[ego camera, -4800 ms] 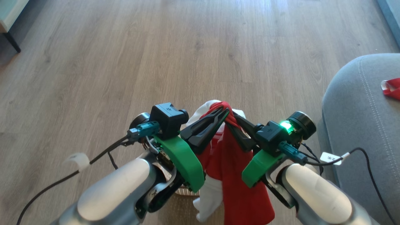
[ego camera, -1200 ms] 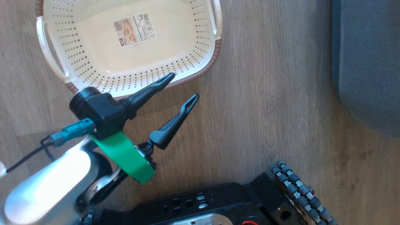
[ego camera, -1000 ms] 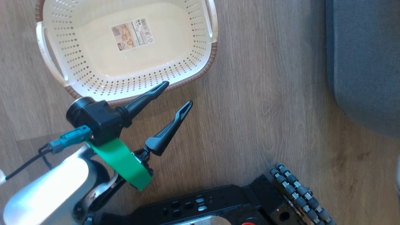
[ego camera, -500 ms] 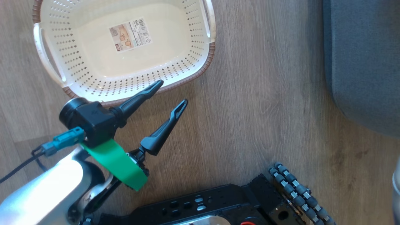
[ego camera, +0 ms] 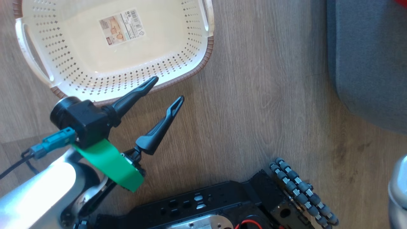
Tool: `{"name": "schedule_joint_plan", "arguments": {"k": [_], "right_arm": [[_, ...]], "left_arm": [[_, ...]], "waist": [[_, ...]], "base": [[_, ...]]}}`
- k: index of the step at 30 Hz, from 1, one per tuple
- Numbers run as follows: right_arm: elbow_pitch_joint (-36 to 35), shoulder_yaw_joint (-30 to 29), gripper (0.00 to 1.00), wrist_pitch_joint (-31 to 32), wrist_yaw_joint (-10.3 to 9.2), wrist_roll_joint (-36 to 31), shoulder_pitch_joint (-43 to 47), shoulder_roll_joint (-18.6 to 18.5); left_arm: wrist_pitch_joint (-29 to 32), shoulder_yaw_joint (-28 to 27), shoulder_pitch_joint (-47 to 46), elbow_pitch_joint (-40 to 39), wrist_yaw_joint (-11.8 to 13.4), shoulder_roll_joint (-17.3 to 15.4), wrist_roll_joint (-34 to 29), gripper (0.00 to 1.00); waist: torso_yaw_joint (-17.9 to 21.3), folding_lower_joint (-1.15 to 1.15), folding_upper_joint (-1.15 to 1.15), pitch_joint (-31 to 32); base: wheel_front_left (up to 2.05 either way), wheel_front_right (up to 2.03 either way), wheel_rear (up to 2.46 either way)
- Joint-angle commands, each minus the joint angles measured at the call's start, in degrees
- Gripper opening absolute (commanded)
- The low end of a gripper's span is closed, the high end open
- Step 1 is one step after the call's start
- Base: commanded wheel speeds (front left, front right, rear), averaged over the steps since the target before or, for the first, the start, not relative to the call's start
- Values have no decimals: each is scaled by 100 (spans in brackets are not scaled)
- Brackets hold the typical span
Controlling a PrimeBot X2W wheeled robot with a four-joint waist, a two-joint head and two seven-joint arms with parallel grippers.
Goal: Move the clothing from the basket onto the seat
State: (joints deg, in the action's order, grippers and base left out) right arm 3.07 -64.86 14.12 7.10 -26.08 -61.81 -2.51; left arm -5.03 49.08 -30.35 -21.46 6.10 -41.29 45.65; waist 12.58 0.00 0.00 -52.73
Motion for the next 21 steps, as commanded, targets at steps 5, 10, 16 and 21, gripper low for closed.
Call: {"name": "schedule_joint_plan", "arguments": {"k": [5, 10, 16, 21], "right_arm": [[-161, 472, 100, 160, 39, 93, 422, -47], [6, 893, 100, 342, 39, 397, 700, -39], [-18, 1219, 100, 182, 39, 761, 1108, -40], [-17, 1639, 100, -46, 39, 1231, 1560, -238]], "left_arm": [[-27, -256, 103, -191, 18, -253, 34, 100], [-50, -311, 38, -162, 26, -216, 77, 100], [-38, -403, -48, -131, 80, -230, 108, 100], [-54, -424, -61, -71, 83, -201, 153, 100]], "waist": [[5, 0, 0, -80], [33, 0, 0, -27], [175, 0, 0, 82], [249, 0, 0, 243]], "base": [[0, 0, 0], [0, 0, 0], [0, 0, 0], [0, 0, 0]]}}
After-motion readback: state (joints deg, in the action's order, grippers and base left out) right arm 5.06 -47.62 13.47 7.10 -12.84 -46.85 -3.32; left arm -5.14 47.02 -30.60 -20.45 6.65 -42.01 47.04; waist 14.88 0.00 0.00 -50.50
